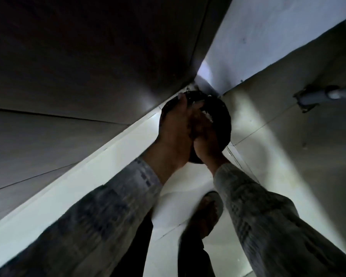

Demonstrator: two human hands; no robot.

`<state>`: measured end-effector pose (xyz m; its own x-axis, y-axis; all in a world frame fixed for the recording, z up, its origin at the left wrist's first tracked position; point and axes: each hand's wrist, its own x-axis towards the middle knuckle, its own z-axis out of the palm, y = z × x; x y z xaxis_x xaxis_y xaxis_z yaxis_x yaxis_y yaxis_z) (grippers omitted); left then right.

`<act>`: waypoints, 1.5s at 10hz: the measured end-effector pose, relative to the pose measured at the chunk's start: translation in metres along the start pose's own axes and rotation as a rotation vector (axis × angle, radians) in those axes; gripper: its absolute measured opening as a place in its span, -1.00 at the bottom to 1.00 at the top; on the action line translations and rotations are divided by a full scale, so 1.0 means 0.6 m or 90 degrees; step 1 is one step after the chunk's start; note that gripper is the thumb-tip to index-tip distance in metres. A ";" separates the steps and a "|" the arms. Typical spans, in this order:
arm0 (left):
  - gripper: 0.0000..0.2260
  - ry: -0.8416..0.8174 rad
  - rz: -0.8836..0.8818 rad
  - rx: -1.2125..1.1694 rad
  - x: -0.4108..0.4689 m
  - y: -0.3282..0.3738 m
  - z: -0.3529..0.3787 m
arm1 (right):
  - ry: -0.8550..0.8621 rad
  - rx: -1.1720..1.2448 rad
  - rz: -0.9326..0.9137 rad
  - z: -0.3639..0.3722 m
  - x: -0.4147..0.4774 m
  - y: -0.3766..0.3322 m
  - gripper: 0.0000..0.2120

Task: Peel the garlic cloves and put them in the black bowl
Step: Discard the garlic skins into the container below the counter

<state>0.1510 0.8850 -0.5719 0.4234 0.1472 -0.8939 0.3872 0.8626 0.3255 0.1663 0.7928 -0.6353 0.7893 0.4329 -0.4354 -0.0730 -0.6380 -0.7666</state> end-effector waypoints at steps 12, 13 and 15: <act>-0.40 0.004 0.486 0.916 -0.095 0.059 -0.091 | -0.073 -0.251 -0.015 -0.105 -0.049 -0.044 -0.23; -0.25 -0.009 0.443 1.017 -0.152 0.080 -0.074 | -0.055 -0.233 -0.016 -0.149 -0.095 -0.122 -0.14; -0.12 -0.032 0.437 1.047 -0.340 0.133 -0.009 | -0.019 -0.211 -0.101 -0.264 -0.211 -0.276 -0.05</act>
<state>0.0912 0.9266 -0.3649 0.8555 0.1964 -0.4791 0.4735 -0.6711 0.5704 0.1749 0.7429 -0.3784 0.7566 0.5580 -0.3409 0.2541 -0.7313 -0.6329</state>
